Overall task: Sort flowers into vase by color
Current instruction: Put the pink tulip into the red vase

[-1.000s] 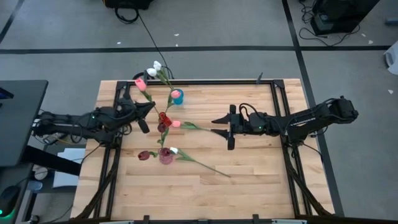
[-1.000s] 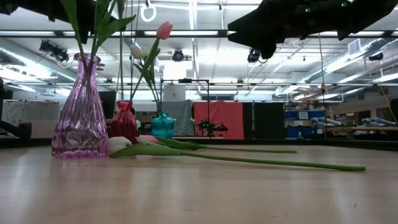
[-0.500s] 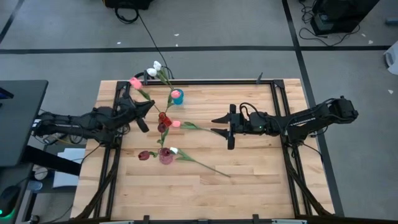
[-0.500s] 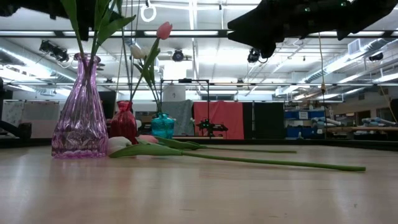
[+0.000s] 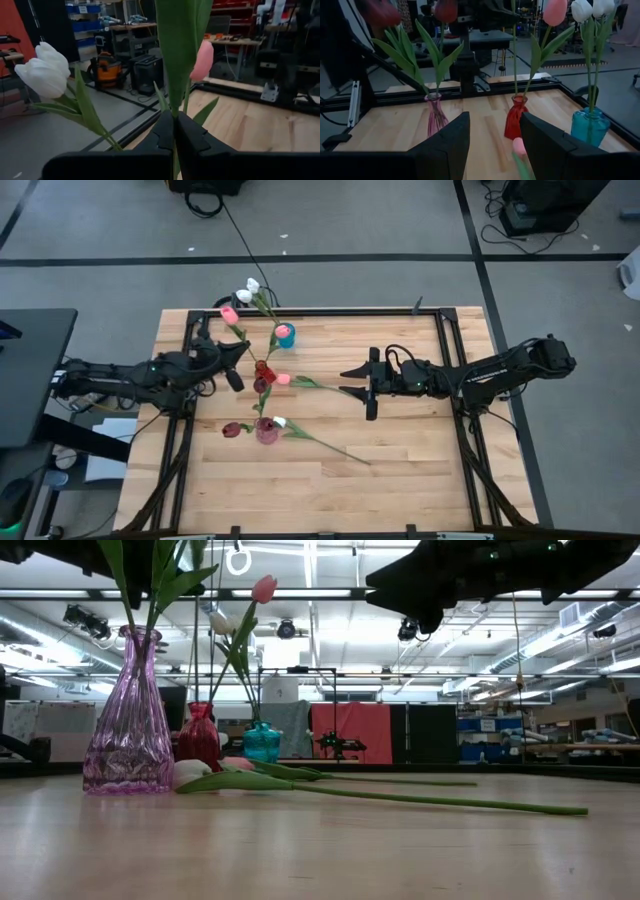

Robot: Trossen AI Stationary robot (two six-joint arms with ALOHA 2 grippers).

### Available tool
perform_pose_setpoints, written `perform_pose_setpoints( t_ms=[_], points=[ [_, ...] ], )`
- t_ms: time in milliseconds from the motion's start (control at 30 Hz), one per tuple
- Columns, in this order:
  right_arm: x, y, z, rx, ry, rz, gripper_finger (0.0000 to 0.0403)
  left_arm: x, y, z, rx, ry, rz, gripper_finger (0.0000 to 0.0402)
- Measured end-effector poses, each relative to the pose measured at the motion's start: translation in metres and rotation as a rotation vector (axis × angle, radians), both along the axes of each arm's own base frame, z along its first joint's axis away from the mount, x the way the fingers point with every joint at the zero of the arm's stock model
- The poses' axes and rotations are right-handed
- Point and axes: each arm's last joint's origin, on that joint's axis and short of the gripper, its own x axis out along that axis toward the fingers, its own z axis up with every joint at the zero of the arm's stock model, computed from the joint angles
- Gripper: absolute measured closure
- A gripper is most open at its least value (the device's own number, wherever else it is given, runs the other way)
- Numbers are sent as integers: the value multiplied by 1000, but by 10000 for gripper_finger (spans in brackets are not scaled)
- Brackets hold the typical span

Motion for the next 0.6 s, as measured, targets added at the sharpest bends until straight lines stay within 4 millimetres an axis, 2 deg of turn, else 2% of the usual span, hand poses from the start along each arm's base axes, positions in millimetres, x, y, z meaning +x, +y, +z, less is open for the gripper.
perform_pose_setpoints(
  t_ms=[300, 467, 600],
  points=[
    [0, 0, 0, 8, -1, 12, 218, 15, 3, -10, 16, 84, 27, 394],
    [0, 1, 0, 11, -1, 21, 218, 16, 3, -4, 25, 34, 26, 394],
    [0, 1, -1, 10, 5, 21, 218, 19, 3, -11, -18, 65, 29, 393]
  ],
)
